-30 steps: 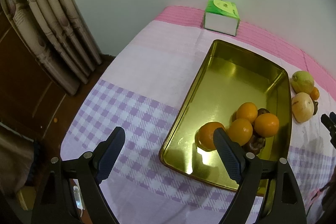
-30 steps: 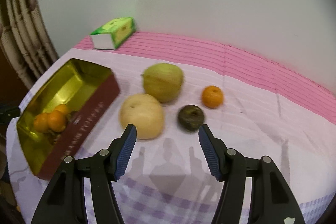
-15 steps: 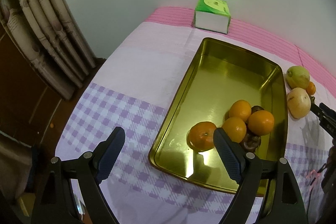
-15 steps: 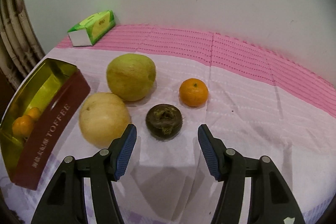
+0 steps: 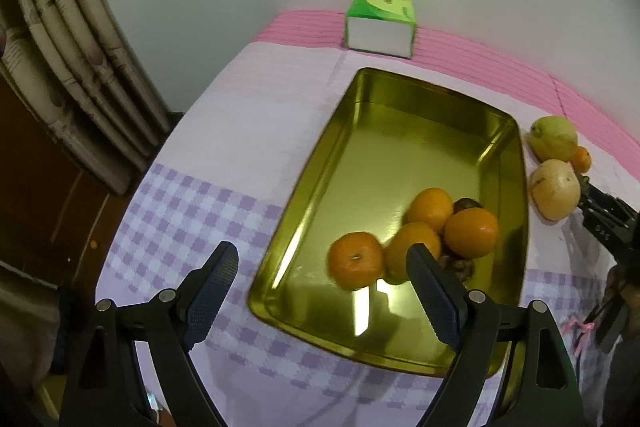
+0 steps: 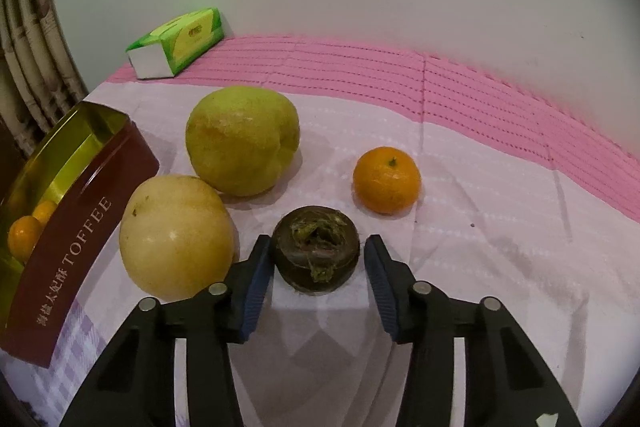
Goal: Organize fruits
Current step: 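Close the right gripper around the dark brown fruit and lift it, then grasp the large pale round fruit with the left gripper while the right holds the dark fruit, then carry the pale fruit over the gold tray with the left gripper and lower it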
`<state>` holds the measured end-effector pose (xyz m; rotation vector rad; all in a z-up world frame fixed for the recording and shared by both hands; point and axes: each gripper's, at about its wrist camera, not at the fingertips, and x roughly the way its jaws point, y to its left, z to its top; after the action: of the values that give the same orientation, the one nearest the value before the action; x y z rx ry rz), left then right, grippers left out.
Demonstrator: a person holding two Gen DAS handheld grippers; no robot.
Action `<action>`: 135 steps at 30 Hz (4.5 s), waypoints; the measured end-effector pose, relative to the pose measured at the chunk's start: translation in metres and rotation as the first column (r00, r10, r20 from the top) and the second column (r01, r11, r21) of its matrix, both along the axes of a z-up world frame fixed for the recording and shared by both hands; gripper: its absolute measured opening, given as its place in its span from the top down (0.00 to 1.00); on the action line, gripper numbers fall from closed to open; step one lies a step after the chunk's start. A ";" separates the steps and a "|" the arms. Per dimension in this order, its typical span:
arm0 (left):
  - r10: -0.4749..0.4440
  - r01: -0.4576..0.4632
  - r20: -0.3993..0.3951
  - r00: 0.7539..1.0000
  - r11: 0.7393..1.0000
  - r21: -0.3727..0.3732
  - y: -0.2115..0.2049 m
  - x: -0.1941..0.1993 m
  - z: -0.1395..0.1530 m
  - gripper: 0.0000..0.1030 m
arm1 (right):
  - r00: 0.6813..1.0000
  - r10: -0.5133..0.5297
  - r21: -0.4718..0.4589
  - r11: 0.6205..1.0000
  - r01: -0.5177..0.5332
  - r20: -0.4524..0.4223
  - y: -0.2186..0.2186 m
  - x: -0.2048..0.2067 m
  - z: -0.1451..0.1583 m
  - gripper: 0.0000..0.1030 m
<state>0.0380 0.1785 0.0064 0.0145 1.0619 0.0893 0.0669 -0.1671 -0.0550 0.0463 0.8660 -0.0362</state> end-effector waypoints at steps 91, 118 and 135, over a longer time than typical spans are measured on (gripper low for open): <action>-0.368 0.357 -0.141 0.919 0.929 -0.098 -0.228 0.048 -0.052 0.33 | 0.982 -0.191 -0.002 0.982 0.191 0.004 -0.082 -0.074 -0.004 0.57; -0.246 0.246 0.014 0.969 0.966 -0.079 -0.138 0.066 0.026 0.33 | 0.982 -0.190 -0.010 0.982 0.190 0.003 -0.082 -0.072 -0.004 0.57; -0.070 0.071 -0.067 0.995 0.997 0.009 -0.047 0.106 -0.025 0.33 | 0.982 -0.189 -0.016 0.982 0.189 0.003 -0.084 -0.072 -0.005 0.57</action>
<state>0.1441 0.1315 -0.0187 0.0659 1.1263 0.0314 -0.0046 -0.2512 -0.0601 0.1136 0.8579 -0.2216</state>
